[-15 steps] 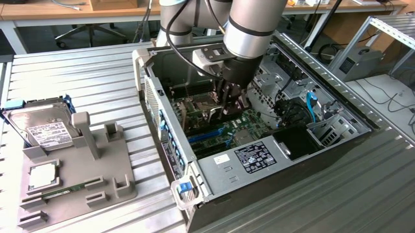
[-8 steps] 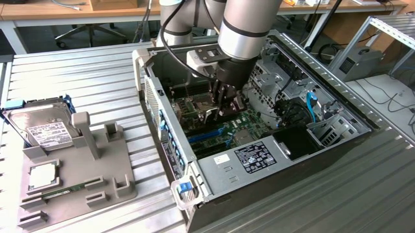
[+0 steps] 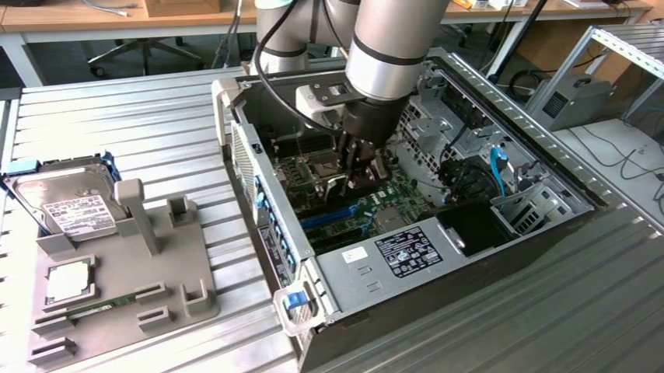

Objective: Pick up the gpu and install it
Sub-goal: 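Insert the gpu into the slot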

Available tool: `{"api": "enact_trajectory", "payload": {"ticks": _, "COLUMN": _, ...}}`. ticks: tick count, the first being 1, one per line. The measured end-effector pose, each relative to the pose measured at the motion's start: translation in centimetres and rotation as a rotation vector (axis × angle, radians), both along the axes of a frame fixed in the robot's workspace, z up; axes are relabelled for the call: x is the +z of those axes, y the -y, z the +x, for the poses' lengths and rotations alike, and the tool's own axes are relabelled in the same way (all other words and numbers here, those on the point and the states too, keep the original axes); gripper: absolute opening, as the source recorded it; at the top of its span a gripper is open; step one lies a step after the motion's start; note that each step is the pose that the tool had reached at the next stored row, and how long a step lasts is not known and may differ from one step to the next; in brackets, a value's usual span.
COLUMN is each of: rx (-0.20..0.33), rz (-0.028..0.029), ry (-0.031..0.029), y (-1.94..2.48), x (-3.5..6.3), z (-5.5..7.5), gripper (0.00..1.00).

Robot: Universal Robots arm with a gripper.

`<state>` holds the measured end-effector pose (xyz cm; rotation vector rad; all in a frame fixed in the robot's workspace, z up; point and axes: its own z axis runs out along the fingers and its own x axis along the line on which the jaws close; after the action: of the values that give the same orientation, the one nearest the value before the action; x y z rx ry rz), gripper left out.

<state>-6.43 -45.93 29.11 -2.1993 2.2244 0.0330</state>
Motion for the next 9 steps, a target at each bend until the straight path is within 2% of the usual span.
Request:
{"api": "enact_trajectory", "payload": {"ticks": 4, "rx": -0.004, "rz": 0.0001, "ry": 0.0001, "y": 0.01, "x": -0.49, "z": 0.0, "gripper": 0.27}}
{"api": "enact_trajectory", "payload": {"ticks": 9, "rx": -0.005, "rz": 0.0, "ry": 0.0001, "y": 0.01, "x": -0.49, "z": 0.0, "gripper": 0.27}}
